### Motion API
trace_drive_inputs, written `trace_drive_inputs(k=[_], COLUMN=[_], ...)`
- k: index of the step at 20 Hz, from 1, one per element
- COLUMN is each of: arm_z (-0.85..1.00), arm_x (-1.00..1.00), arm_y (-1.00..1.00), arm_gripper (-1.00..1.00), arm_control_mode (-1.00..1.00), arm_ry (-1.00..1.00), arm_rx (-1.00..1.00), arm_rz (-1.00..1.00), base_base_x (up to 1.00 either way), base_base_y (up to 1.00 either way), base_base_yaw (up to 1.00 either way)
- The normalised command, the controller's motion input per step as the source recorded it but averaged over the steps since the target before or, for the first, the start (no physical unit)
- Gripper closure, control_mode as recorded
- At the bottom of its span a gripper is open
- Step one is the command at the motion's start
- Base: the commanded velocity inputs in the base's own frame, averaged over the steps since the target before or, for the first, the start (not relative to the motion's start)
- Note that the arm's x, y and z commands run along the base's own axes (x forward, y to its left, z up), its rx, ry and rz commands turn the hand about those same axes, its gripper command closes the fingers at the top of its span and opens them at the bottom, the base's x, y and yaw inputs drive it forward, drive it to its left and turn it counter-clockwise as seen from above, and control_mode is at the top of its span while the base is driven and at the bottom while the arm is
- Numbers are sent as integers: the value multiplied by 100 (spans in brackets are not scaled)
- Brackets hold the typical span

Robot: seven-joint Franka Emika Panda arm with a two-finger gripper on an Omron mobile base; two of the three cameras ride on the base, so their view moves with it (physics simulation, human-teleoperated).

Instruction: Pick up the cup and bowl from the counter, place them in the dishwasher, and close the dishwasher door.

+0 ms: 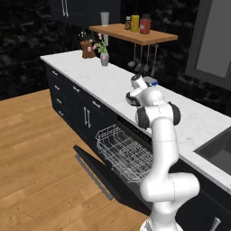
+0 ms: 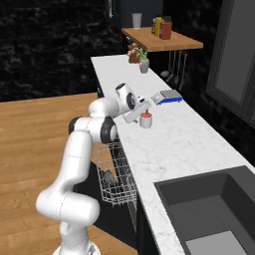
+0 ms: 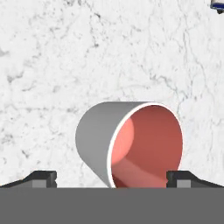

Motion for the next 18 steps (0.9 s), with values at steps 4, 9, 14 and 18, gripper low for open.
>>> trace_drive_inputs(k=[4,9,14,18], arm_z=[-19,-29,-30,1], arm_x=[23,-3,-15,-63], arm_y=[-7,-2,0,4], arm_gripper=[-100,100,100,100], arm_control_mode=[-100,-100,-100,-100], arm_ry=[1,2,0,-8], arm_rx=[3,7,6,8], arm_rz=[4,0,0,0], base_base_x=[0,0,0,0], base_base_y=[0,0,0,0], base_base_yaw=[0,0,0,0])
